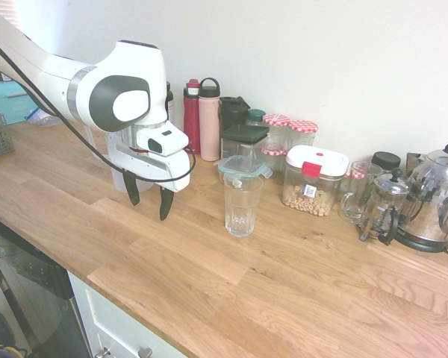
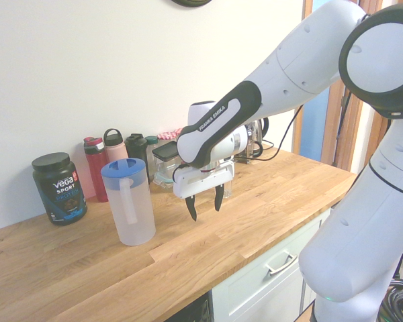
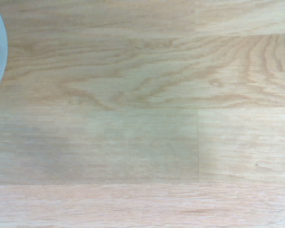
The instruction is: Pour me some water
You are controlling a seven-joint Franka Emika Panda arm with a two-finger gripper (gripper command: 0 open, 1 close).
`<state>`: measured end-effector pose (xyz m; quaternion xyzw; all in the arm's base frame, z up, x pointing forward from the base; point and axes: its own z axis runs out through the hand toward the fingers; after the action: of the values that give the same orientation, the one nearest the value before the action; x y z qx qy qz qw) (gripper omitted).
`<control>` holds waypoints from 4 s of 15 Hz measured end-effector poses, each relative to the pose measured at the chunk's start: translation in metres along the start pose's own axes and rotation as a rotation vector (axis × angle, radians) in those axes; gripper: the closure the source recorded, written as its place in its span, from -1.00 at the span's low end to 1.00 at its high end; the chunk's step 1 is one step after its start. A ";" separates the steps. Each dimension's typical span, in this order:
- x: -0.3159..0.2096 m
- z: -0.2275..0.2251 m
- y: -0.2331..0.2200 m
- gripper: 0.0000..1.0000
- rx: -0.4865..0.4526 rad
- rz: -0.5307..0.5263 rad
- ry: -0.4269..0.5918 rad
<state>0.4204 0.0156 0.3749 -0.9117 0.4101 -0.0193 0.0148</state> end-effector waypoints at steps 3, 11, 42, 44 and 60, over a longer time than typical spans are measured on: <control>-0.002 -0.002 -0.001 -1.00 0.002 -0.008 0.003; -0.140 -0.089 -0.023 -1.00 -0.002 0.191 0.126; -0.180 -0.093 -0.189 1.00 0.200 0.371 0.426; -0.178 -0.092 -0.189 1.00 0.199 0.375 0.424; -0.160 -0.092 -0.182 1.00 0.177 0.367 0.370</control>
<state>0.4465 0.2551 0.4704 -0.7983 0.5609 -0.2181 0.0224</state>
